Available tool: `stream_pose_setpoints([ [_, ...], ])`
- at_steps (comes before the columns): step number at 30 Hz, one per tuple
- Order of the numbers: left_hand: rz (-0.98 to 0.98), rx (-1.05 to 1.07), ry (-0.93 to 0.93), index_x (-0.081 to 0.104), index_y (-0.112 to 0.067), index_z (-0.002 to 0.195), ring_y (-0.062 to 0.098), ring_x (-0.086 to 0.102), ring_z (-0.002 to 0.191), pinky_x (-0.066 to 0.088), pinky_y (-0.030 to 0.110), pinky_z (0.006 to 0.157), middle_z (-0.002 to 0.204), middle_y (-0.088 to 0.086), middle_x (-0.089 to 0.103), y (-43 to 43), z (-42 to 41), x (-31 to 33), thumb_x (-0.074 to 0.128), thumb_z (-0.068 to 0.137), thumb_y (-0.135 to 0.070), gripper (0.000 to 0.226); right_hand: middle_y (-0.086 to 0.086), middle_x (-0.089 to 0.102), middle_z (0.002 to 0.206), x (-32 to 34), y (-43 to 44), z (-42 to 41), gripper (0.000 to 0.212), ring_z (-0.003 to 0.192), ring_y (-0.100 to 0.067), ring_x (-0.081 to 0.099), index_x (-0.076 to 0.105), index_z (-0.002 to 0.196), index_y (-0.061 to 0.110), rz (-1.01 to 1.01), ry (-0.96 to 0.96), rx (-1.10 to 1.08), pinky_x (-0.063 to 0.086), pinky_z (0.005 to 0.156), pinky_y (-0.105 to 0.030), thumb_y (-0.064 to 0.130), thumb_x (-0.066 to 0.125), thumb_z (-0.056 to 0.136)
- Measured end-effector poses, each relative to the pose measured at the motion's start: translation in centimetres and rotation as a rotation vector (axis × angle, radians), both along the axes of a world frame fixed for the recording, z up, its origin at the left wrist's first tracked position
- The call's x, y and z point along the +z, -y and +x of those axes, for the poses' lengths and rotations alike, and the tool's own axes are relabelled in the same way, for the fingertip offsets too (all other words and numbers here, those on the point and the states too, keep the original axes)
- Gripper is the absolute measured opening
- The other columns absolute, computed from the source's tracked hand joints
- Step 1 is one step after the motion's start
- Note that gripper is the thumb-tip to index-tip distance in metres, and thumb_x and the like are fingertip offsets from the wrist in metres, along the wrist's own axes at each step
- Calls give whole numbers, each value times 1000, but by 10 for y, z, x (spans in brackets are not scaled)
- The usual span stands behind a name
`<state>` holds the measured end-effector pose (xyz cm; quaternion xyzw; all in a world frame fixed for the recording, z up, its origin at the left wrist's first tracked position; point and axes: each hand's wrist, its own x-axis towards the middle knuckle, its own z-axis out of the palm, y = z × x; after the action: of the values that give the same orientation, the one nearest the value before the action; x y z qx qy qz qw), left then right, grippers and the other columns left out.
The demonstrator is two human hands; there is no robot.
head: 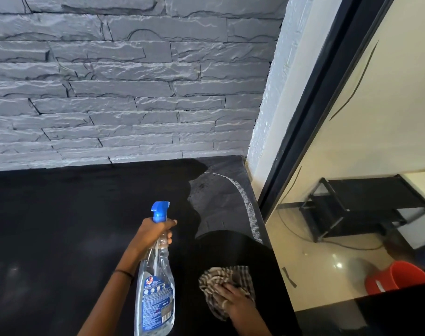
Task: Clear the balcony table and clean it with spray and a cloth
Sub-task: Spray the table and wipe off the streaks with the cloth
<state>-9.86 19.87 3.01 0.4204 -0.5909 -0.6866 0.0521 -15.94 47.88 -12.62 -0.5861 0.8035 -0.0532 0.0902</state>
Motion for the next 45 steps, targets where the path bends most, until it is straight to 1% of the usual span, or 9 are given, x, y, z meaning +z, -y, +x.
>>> stream_pose_setpoints([
  [2, 7, -26, 14, 57, -5, 84, 19, 54, 46, 46, 29, 48, 54, 7, 55, -5, -6, -3, 68, 84, -10, 12, 11, -2, 157, -17, -28, -30, 44, 143, -5, 7, 15, 145, 33, -72, -130, -55, 4, 113, -20, 27, 2, 104],
  [3, 14, -33, 23, 57, -5, 84, 19, 53, 45, 45, 28, 47, 53, 7, 55, -8, -9, -5, 68, 84, -10, 12, 11, -3, 157, -18, -39, -47, 43, 143, -7, 10, 18, 144, 30, -100, -130, -66, 7, 113, -19, 26, 4, 104],
  [6, 21, -48, 63, 55, -5, 82, 19, 52, 43, 43, 27, 45, 51, 6, 54, -17, -21, -13, 68, 83, -10, 13, 11, 30, 150, -5, -48, -79, 35, 107, -15, 57, 47, 119, 24, -143, -96, -201, 18, 107, -12, 19, 17, 102],
  [8, 14, -57, 87, 55, -4, 81, 19, 52, 42, 43, 27, 44, 50, 6, 54, -22, -29, -15, 68, 82, -10, 15, 4, 61, 123, -1, -39, -92, 36, 94, -20, 66, 58, 108, 23, -144, -39, -287, 17, 107, -10, 13, 27, 92],
  [11, 3, -70, 116, 53, -5, 79, 18, 52, 42, 44, 26, 44, 50, 6, 55, -28, -40, -16, 68, 82, -11, 17, -3, 66, 119, 12, -19, -106, 53, 114, -23, 55, 70, 107, 17, -116, 129, -420, 14, 107, -13, 8, 32, 71],
  [14, -18, -81, 131, 53, -5, 76, 18, 52, 40, 44, 25, 43, 50, 6, 55, -31, -51, -14, 68, 81, -10, 17, 1, 37, 148, 28, -2, -116, 57, 138, -21, 30, 49, 135, 14, 5, 173, -424, 18, 114, -29, -5, 39, 82],
  [25, -207, -125, 82, 57, -10, 67, 17, 56, 43, 48, 24, 48, 54, 6, 59, -44, -95, 10, 64, 78, -12, 13, 4, 26, 154, 32, 5, -115, 68, 143, -20, 16, 36, 143, 19, 31, 151, -445, 17, 117, -36, -13, 38, 84],
  [36, -118, -309, 24, 58, -10, 70, 15, 54, 41, 45, 23, 47, 49, 2, 57, -106, -82, 0, 68, 81, -14, 15, -5, 66, 118, 12, 3, -119, 67, 109, -28, 62, 71, 108, 15, 3, 119, -448, 52, 89, -38, -16, 71, 48],
  [45, 12, -125, 138, 58, -8, 73, 21, 53, 46, 46, 31, 53, 53, 8, 55, -79, -19, -22, 73, 76, -13, 16, -2, 28, 153, 26, 4, -120, 59, 142, -22, 20, 39, 142, 14, -43, 116, -412, 14, 116, -31, -8, 41, 86],
])
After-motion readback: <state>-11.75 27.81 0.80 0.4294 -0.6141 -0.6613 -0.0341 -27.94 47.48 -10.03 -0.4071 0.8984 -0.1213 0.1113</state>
